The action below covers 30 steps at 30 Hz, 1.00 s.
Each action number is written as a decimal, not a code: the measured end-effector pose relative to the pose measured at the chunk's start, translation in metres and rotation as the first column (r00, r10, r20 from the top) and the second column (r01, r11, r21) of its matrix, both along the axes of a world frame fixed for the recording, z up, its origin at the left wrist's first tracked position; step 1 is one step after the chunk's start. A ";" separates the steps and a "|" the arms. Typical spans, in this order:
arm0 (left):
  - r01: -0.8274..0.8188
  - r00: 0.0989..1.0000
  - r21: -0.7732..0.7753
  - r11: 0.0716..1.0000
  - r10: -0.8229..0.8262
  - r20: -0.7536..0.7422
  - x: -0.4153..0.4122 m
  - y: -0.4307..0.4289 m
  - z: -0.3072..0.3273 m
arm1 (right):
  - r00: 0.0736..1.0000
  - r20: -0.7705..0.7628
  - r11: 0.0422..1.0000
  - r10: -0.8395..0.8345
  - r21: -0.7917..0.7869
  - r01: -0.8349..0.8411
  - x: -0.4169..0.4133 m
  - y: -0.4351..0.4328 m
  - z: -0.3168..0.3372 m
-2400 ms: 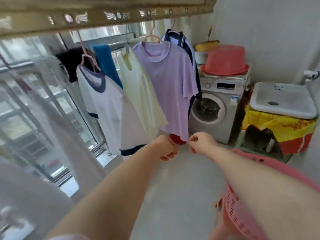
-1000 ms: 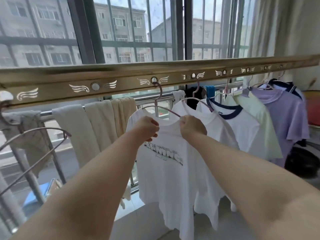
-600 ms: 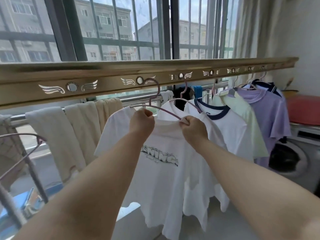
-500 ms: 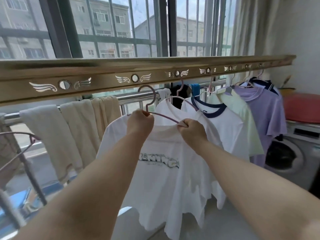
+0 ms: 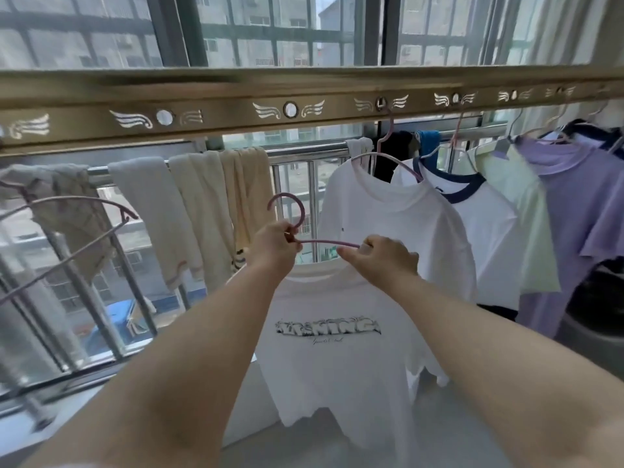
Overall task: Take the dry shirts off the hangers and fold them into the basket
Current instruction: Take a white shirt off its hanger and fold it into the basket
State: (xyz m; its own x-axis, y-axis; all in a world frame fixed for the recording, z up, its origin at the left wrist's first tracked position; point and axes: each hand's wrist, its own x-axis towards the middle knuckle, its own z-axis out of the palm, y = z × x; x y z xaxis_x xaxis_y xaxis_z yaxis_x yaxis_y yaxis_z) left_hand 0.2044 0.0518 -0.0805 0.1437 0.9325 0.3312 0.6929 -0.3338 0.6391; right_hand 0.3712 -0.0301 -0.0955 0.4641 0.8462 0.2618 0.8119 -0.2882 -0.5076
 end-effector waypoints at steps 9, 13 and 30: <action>-0.259 0.943 0.112 0.959 0.276 -0.187 -0.039 -0.021 -0.012 | 0.980 0.191 0.996 -0.063 -0.048 0.073 -0.008 -0.010 -0.009; -0.331 0.918 0.109 0.937 0.346 -0.192 -0.055 -0.023 -0.016 | 0.999 0.019 0.997 -0.039 -0.067 0.040 -0.010 -0.014 -0.008; -0.152 0.893 -0.071 0.986 0.168 0.417 -0.069 -0.022 -0.024 | 0.663 -0.748 0.977 0.016 -0.131 -0.171 -0.041 0.006 -0.022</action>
